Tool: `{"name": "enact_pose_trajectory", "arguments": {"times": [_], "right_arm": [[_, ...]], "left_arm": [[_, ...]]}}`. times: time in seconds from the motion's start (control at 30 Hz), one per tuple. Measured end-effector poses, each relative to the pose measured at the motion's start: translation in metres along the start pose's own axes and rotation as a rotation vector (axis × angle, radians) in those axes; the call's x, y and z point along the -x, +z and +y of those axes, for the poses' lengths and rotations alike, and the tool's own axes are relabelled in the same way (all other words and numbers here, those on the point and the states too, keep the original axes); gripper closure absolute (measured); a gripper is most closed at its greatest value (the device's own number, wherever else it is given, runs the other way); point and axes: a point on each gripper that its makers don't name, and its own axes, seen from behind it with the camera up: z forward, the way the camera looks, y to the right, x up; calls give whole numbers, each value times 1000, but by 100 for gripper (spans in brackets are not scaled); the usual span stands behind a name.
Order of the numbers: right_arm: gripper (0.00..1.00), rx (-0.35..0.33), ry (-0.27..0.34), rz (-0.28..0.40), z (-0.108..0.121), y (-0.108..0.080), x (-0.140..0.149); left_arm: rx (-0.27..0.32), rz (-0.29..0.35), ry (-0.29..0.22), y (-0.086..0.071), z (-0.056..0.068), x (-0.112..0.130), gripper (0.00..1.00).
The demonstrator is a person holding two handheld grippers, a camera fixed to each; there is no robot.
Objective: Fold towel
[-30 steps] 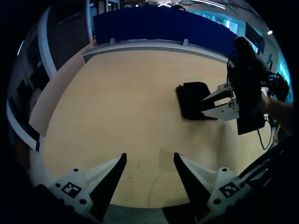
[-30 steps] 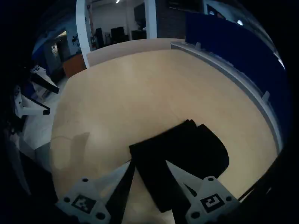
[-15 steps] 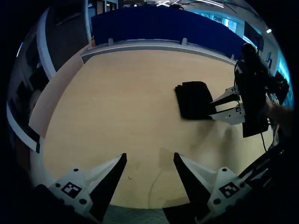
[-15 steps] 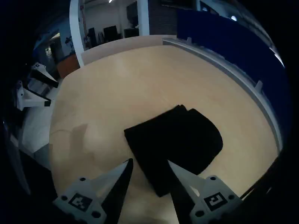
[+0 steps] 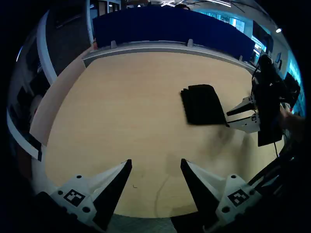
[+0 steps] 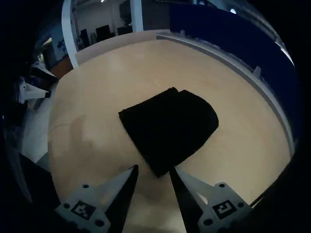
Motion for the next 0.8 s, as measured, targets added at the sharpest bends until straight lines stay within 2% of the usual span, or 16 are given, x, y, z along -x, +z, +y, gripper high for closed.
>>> {"name": "enact_pose_trajectory", "arguments": {"times": [0.3, 0.57, 0.8], "right_arm": [[40, 23, -1, -13, 4, 6, 9], [67, 39, 4, -22, 7, 14, 15], [85, 39, 15, -16, 10, 16, 14]], "left_arm": [[1, 0, 0, -2, 2, 0, 7], [1, -1, -3, -1, 2, 1, 7], [1, -1, -2, 2, 1, 1, 7]]}}
